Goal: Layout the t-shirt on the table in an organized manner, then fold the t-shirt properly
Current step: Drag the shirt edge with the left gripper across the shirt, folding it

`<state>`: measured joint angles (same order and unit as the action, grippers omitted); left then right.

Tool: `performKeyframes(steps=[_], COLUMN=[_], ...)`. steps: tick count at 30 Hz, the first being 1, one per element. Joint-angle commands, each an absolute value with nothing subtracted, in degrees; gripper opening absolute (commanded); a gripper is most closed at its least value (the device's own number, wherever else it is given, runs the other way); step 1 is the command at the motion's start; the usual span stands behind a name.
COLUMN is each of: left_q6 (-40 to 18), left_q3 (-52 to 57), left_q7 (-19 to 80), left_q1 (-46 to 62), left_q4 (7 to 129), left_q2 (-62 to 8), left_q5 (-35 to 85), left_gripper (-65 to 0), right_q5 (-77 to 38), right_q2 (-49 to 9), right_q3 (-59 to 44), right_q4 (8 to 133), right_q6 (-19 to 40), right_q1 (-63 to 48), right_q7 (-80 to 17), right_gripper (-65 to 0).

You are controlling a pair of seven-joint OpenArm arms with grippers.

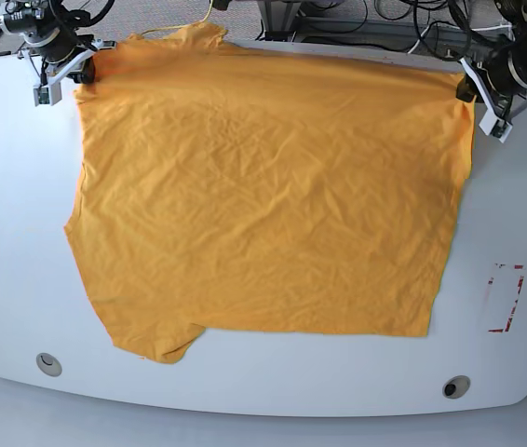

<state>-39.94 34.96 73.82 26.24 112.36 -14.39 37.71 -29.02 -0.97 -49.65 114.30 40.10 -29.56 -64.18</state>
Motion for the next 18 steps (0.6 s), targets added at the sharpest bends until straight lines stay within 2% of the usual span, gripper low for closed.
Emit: performKeyframes(steps=[1,10,18], left_q6=[-40.0,-40.0,-40.0], left_q3=[37.05,37.58,31.34], left_q7=[75.3,77.14,77.14], left_q1=[24.4,16.75,10.86], left_q4=[113.54,113.27,113.1], left_q2=[-15.78,-15.78,-15.78], left_q5=[38.02,37.67,37.58], left_gripper=[-65.0,-65.0,-65.0], right_q5=[-30.99,-33.19,-33.19], right_q2=[-2.33,-4.62,-5.76], right_q3=[-50.59,-51.38,-51.21], right_q4=[115.47,115.3,115.21], right_q6=[40.0,40.0,40.0], right_q1=[-29.76,-26.24,-22.73], right_q7=[-63.69,-63.69,-63.78], right_gripper=[-65.0,-65.0,-65.0])
